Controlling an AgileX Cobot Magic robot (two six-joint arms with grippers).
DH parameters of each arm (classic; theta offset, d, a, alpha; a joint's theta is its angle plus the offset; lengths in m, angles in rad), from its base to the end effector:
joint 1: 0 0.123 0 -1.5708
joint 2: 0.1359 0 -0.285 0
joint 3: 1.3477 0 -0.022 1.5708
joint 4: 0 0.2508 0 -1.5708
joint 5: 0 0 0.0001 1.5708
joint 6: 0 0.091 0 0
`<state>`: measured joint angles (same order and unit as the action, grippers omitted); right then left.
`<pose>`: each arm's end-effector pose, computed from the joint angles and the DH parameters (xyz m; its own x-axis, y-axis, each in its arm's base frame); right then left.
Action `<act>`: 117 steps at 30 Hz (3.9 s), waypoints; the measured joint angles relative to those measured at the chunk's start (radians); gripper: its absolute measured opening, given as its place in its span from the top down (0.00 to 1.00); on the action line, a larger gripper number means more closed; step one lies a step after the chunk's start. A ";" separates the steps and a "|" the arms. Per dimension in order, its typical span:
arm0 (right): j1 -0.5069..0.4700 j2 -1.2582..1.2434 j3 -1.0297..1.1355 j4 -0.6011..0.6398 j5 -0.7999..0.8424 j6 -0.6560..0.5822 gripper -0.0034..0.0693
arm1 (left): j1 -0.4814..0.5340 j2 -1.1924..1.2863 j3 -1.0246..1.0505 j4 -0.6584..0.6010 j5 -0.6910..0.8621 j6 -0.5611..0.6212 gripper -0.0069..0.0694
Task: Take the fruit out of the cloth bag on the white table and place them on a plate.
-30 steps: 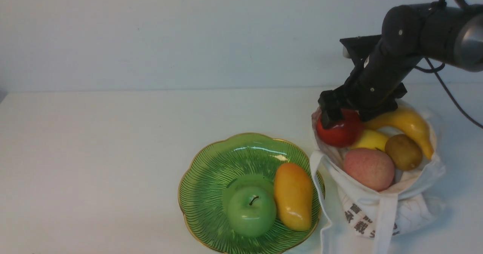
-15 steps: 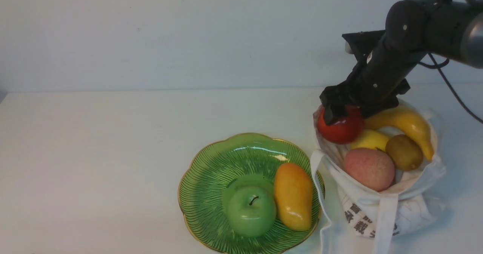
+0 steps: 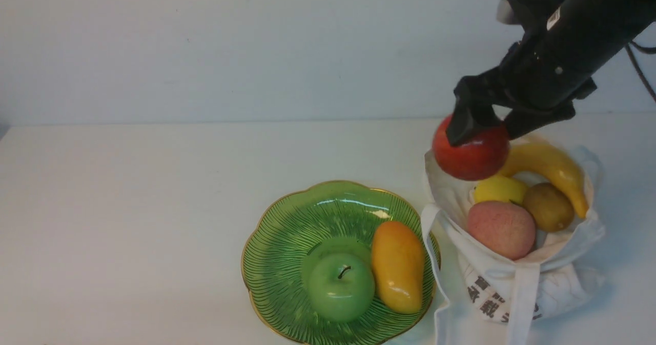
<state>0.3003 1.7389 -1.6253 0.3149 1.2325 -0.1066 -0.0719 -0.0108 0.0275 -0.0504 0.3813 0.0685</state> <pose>0.3404 0.1332 0.3279 -0.9047 -0.2791 -0.3218 -0.3718 0.8860 0.2769 0.0522 -0.0055 0.1703 -0.3026 0.0436 -0.9521 0.0962 0.9952 0.0149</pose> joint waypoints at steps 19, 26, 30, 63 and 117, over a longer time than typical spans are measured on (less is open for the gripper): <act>0.221 0.309 0.000 0.161 -0.323 -0.147 0.08 | 0.000 0.000 0.000 0.000 0.000 0.000 0.92; 0.221 0.318 0.000 0.153 -0.307 -0.140 0.00 | 0.000 0.000 0.000 0.000 0.000 0.000 0.92; 0.214 0.303 -0.035 0.143 -0.218 -0.140 0.01 | 0.000 0.000 0.000 0.000 0.000 0.000 0.92; 0.146 -1.002 0.686 -0.296 -0.254 0.125 0.97 | 0.000 0.000 0.000 0.000 0.000 0.000 0.92; -0.059 -1.731 1.547 -0.389 -0.910 0.152 0.97 | 0.000 0.000 0.000 0.000 0.000 0.000 0.92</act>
<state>0.2415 0.0080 -0.0787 -0.0739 0.3228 0.0453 -0.0719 -0.0108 0.0275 -0.0504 0.3813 0.0685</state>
